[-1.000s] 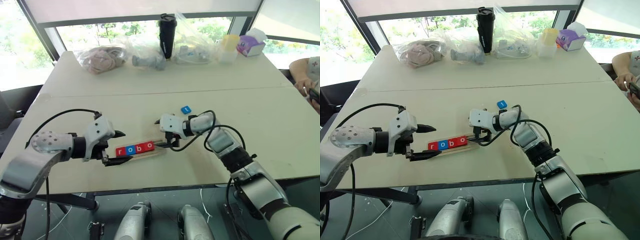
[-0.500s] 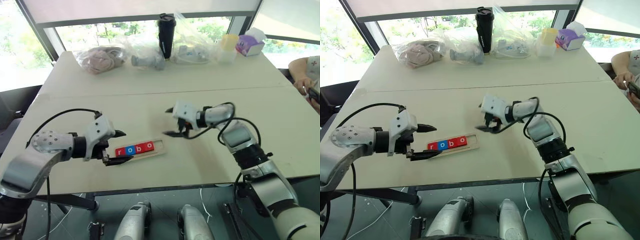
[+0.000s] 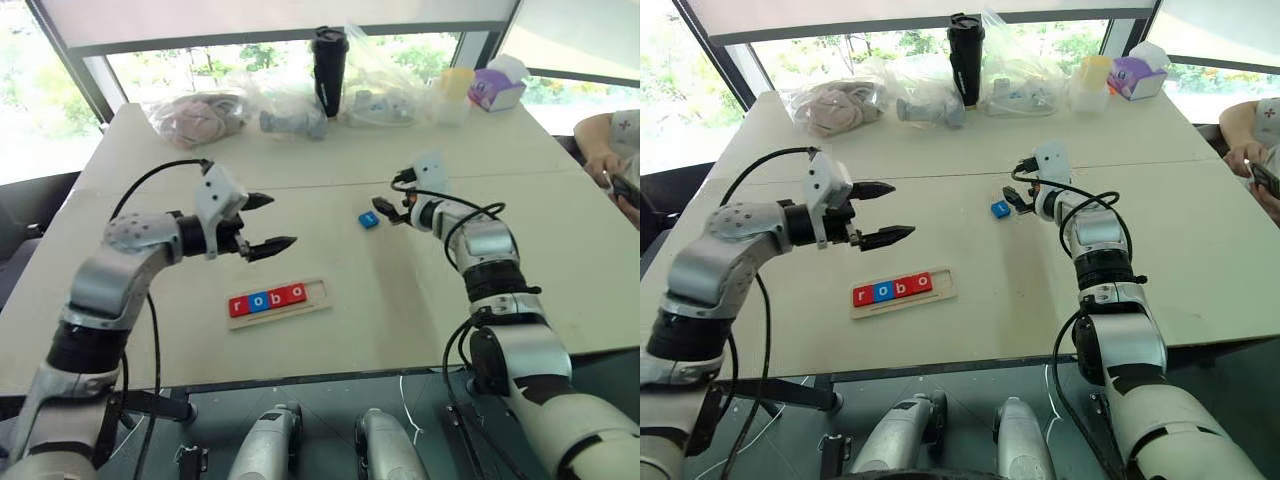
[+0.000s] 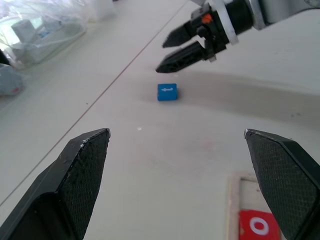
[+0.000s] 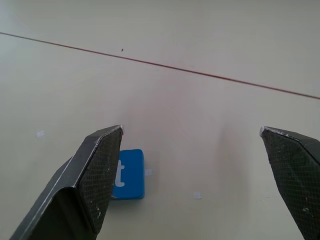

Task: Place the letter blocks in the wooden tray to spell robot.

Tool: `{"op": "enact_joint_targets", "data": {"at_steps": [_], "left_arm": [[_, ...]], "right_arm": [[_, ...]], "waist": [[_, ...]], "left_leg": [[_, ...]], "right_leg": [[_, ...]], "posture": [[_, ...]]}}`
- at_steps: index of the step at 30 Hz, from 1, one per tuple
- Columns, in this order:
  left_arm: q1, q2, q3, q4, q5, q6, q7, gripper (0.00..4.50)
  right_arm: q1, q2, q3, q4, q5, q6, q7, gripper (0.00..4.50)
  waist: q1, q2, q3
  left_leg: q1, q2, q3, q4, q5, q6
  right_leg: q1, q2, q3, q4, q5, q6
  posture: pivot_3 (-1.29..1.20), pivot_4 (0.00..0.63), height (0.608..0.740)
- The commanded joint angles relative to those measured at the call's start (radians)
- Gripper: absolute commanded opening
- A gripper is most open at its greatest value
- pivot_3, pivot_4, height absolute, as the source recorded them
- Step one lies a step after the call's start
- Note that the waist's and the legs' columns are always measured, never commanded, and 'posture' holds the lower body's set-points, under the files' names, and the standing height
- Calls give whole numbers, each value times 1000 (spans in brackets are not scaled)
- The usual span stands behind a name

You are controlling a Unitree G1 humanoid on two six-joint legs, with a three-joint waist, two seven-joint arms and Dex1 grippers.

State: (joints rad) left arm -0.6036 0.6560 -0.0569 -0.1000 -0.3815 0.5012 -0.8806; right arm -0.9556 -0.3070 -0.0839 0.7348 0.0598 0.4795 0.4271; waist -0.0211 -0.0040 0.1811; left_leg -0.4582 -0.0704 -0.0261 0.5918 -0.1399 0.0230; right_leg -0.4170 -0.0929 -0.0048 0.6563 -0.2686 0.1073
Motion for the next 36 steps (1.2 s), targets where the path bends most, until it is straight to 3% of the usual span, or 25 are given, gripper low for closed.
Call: {"op": "enact_joint_targets", "data": {"at_steps": [1, 9, 23, 25, 30, 33, 36], "left_arm": [[-33, -18, 7, 28, 37, -50, 22, 4500], [-4, -60, 21, 39, 67, -60, 61, 4500], [85, -33, 14, -44, 64, 0, 58, 4500], [82, -37, 10, -42, 65, -2, 58, 4500], [78, -46, 5, -35, 68, -5, 59, 4500], [80, -47, 5, -41, 67, -3, 57, 4500], [84, -47, 2, -67, 58, 6, 51, 4500]], "right_arm": [[-40, 16, 4, 11, 6, -44, -9, 4460], [2, 67, 74, 12, -31, -65, -17, 4460], [30, 92, 88, -2, -41, 27, -94, 4460], [29, 97, 80, 5, -34, 28, -96, 3667], [25, 100, 72, 2, -27, 40, -103, 1201], [43, 88, 72, -75, -26, 84, -103, 1225], [95, 50, 61, -300, -17, 203, -99, 1225]], "waist": [[1, 0, 0], [3, 0, 0], [4, 0, 0], [3, 0, 0], [5, 0, 0], [5, 0, 0], [9, 0, 0]], "left_leg": [[0, 0, 0, 0, 0, 0], [0, 0, 0, 2, 0, 0], [0, 0, 0, 2, 0, -1], [0, 0, 0, 2, 0, -1], [0, 0, 0, 2, 0, -1], [0, 0, -1, 2, 0, -1], [0, 0, -1, 2, 0, -1]], "right_leg": [[0, 0, 0, 0, 0, 0], [0, 1, 0, 1, 0, 1], [0, 0, 1, 2, 0, 0], [0, 0, 1, 2, 0, 0], [0, 0, 1, 2, 0, 0], [0, 0, 1, 2, 0, 0], [-1, -1, 1, 2, 0, 0]], "posture": [[0, 150, 740], [0, 150, 740], [0, 150, 740], [0, 150, 740], [0, 150, 740], [0, 150, 740], [0, 150, 740]]}}
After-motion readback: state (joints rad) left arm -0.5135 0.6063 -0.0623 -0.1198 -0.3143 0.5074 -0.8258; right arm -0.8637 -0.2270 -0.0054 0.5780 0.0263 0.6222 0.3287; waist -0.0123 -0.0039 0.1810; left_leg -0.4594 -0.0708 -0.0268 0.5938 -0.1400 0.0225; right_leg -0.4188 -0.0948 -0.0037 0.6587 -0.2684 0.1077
